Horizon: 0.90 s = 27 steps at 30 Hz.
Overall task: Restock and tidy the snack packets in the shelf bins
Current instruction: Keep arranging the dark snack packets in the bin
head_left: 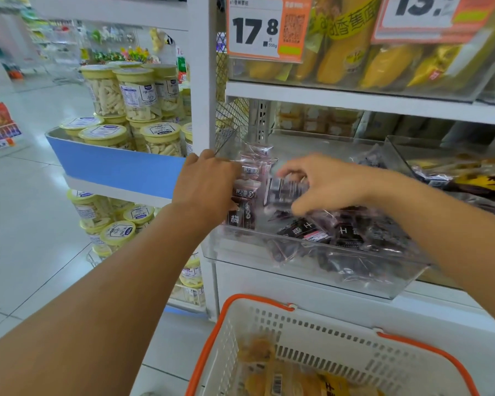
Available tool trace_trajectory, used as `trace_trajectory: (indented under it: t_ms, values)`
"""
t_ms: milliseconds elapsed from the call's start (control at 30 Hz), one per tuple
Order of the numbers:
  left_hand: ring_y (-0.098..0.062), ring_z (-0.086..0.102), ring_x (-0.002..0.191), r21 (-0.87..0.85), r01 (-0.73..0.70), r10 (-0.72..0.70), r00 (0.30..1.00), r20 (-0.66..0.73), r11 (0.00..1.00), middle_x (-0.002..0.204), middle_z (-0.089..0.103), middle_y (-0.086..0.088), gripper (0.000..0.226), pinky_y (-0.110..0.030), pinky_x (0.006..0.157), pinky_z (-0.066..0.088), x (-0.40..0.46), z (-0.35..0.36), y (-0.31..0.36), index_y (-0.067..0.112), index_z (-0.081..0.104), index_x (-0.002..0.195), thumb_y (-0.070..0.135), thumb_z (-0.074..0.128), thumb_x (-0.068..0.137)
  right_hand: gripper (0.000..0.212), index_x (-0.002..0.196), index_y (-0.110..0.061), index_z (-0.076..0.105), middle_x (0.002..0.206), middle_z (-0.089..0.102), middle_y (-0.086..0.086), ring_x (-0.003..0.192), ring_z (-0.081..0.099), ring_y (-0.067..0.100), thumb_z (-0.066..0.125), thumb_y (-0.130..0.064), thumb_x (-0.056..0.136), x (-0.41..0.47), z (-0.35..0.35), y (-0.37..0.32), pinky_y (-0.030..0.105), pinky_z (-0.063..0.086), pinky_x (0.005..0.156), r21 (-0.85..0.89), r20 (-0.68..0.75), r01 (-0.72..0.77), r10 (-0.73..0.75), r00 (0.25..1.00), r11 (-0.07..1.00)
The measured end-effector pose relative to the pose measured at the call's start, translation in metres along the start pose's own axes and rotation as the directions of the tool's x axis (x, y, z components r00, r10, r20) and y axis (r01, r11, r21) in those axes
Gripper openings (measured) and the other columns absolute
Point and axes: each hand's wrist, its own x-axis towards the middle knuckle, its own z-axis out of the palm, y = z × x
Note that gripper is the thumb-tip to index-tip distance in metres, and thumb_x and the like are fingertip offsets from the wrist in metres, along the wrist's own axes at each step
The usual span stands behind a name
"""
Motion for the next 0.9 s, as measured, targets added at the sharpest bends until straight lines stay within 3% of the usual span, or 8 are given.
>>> trace_trajectory:
  t_ms: [33, 100, 200, 367, 500, 667, 800, 900]
  values:
    - [-0.024, 0.049, 0.114, -0.009, -0.001, 0.001, 1.0, -0.004, 1.0, 0.111, 0.068, 0.004, 0.047, -0.04, 0.095, 0.034, 0.0, 0.001, -0.003, 0.027, 0.06, 0.117, 0.036, 0.082, 0.077, 0.063, 0.136, -0.012, 0.055, 0.124, 0.061, 0.007, 0.1, 0.064, 0.016, 0.071, -0.009, 0.075, -0.004, -0.002, -0.001, 0.029, 0.052, 0.081, 0.32, 0.031, 0.031, -0.043, 0.999, 0.947]
    - [-0.024, 0.048, 0.114, -0.03, -0.001, 0.0, 1.0, -0.022, 1.0, 0.109, 0.068, 0.005, 0.049, -0.041, 0.094, 0.031, -0.002, 0.003, -0.008, 0.029, 0.057, 0.118, 0.039, 0.082, 0.077, 0.069, 0.131, 0.008, 0.051, 0.109, 0.062, 0.018, 0.107, 0.061, 0.027, 0.057, -0.001, 0.063, -0.008, 0.006, -0.008, 0.041, 0.051, 0.099, 0.836, 0.043, 0.057, -0.167, 0.985, 0.546]
    - [-0.023, 0.046, 0.117, -0.071, -0.019, 0.016, 0.999, -0.038, 0.997, 0.109, 0.066, 0.001, 0.048, -0.04, 0.094, 0.029, -0.004, 0.006, -0.013, 0.031, 0.055, 0.119, 0.041, 0.079, 0.079, 0.063, 0.124, -0.002, 0.051, 0.092, 0.062, 0.014, 0.098, 0.058, 0.031, 0.06, -0.008, 0.061, 0.002, 0.024, -0.015, 0.054, 0.043, 0.101, 0.983, 0.066, -0.031, -0.189, 0.98, 0.179]
    - [-0.019, 0.039, 0.127, -0.123, -0.068, 0.065, 0.997, -0.033, 0.99, 0.115, 0.063, -0.001, 0.034, -0.041, 0.104, 0.024, -0.011, 0.009, -0.021, 0.031, 0.061, 0.112, 0.036, 0.076, 0.082, 0.021, 0.103, -0.007, 0.066, 0.082, 0.067, 0.004, 0.084, 0.064, 0.024, 0.074, -0.021, 0.089, 0.012, 0.044, -0.031, 0.059, 0.054, 0.093, 0.887, -0.106, 0.035, 0.129, 0.986, 0.461]
    - [-0.015, 0.041, 0.127, -0.145, -0.123, 0.115, 0.992, -0.059, 0.982, 0.116, 0.065, 0.011, 0.022, -0.045, 0.11, 0.025, -0.013, 0.009, -0.027, 0.033, 0.068, 0.108, 0.031, 0.073, 0.086, 0.03, 0.11, -0.027, 0.074, 0.089, 0.063, -0.018, 0.082, 0.059, -0.001, 0.07, -0.046, 0.089, 0.006, 0.033, -0.024, 0.021, 0.042, 0.078, 0.392, -0.38, 0.228, -0.069, 0.922, 0.892]
    - [-0.017, 0.042, 0.128, -0.127, -0.139, 0.134, 0.99, -0.051, 0.982, 0.121, 0.065, 0.011, 0.041, -0.047, 0.111, 0.025, -0.013, 0.011, -0.032, 0.032, 0.064, 0.118, 0.009, 0.07, 0.084, 0.05, 0.13, -0.018, 0.066, 0.137, 0.059, -0.01, 0.092, 0.074, 0.011, 0.079, -0.015, 0.083, 0.012, 0.047, -0.02, 0.031, 0.062, 0.068, 0.616, -0.294, 0.198, -0.011, 0.956, 0.763]
    - [-0.027, 0.051, 0.118, -0.331, -0.104, 0.095, 0.995, -0.043, 0.938, 0.118, 0.067, 0.0, 0.064, -0.044, 0.104, 0.035, -0.015, 0.002, -0.03, 0.02, 0.047, 0.136, -0.005, 0.05, 0.077, 0.035, 0.101, -0.004, 0.066, 0.115, 0.068, 0.013, 0.09, 0.073, 0.03, 0.087, -0.006, 0.073, 0.016, 0.06, -0.021, 0.043, 0.064, 0.071, 0.539, -0.219, 0.116, 0.006, 0.976, 0.834]
    - [-0.024, 0.056, 0.106, -0.557, -0.112, 0.098, 0.994, -0.055, 0.823, 0.106, 0.068, -0.001, 0.046, -0.043, 0.092, 0.045, -0.019, -0.002, -0.031, 0.017, 0.059, 0.119, 0.017, 0.038, 0.078, 0.038, 0.097, 0.003, 0.062, 0.099, 0.064, 0.021, 0.088, 0.073, 0.03, 0.088, -0.005, 0.071, 0.022, 0.074, -0.028, 0.044, 0.064, 0.074, 0.615, -0.212, 0.116, 0.021, 0.977, 0.78]
